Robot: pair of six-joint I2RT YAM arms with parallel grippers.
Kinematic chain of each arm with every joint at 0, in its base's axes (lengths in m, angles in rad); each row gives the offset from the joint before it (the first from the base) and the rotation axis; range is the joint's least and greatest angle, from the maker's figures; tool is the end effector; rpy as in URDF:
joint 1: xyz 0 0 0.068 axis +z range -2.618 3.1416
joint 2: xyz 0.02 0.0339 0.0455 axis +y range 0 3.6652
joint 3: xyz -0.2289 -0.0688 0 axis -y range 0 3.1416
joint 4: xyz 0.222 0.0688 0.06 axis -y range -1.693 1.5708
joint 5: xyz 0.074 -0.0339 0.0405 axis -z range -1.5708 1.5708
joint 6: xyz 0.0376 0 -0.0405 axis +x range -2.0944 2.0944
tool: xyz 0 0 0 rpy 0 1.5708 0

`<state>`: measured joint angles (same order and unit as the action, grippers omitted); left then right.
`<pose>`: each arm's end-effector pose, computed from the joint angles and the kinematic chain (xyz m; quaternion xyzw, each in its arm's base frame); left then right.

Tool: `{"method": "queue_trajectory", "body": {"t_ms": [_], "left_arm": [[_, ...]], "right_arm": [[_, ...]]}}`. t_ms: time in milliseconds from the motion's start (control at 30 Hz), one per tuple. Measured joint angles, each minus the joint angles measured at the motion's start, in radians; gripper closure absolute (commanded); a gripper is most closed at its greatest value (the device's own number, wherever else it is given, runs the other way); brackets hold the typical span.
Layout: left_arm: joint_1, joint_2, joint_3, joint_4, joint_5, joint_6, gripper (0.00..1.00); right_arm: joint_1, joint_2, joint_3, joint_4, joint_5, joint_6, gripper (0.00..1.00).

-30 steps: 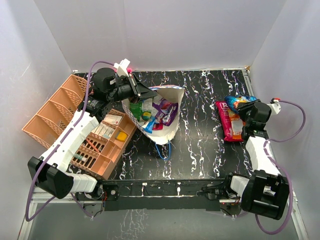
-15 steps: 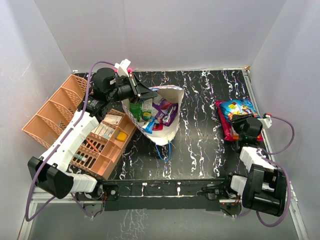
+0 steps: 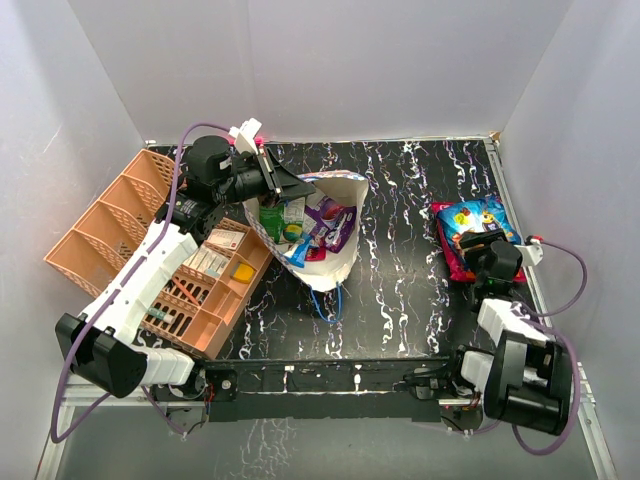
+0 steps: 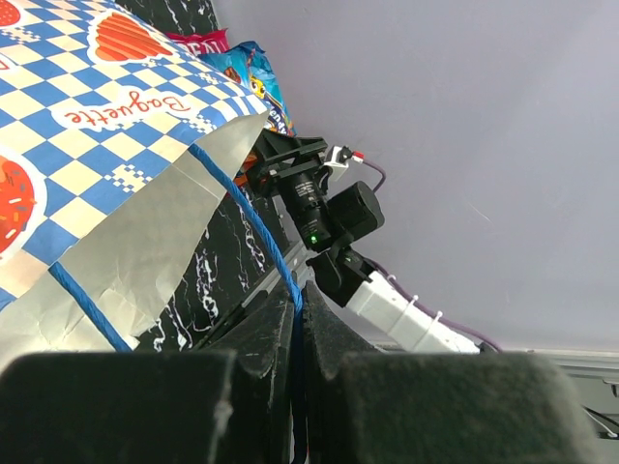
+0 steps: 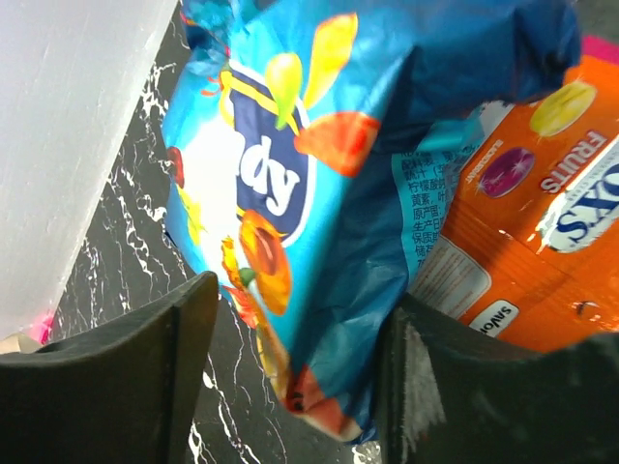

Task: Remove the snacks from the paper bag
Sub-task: Place the snack at the center of the board.

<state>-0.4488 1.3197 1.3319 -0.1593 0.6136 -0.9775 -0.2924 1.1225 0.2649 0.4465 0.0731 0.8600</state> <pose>0.2501 -0.1445 0.3826 0.0018 0.7483 -0.5803 0.3214 0.2038 -0.0642 0.1466 0.4723 0.6901 0.1240 0.5342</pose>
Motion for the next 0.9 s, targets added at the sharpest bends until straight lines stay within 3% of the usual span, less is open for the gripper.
{"method": "queue_trajectory", "body": {"t_ms": [300,567,733,900], "left_arm": [[0.000,-0.014,-0.039,0.025,0.008,-0.014,1.00],[0.000,-0.024,-0.040,0.025,0.030,-0.017,1.00],[0.000,-0.027,-0.040,0.025,0.031,-0.017,1.00],[0.000,-0.027,-0.040,0.026,0.031,-0.018,1.00]], "right_arm": [[-0.001,-0.226,0.001,-0.253,0.099,0.016,0.11],[-0.003,-0.292,0.104,-0.473,0.142,0.006,0.09],[-0.003,-0.259,0.237,-0.482,0.086,-0.059,0.10],[-0.005,-0.163,0.253,-0.341,-0.143,-0.169,0.09]]}}
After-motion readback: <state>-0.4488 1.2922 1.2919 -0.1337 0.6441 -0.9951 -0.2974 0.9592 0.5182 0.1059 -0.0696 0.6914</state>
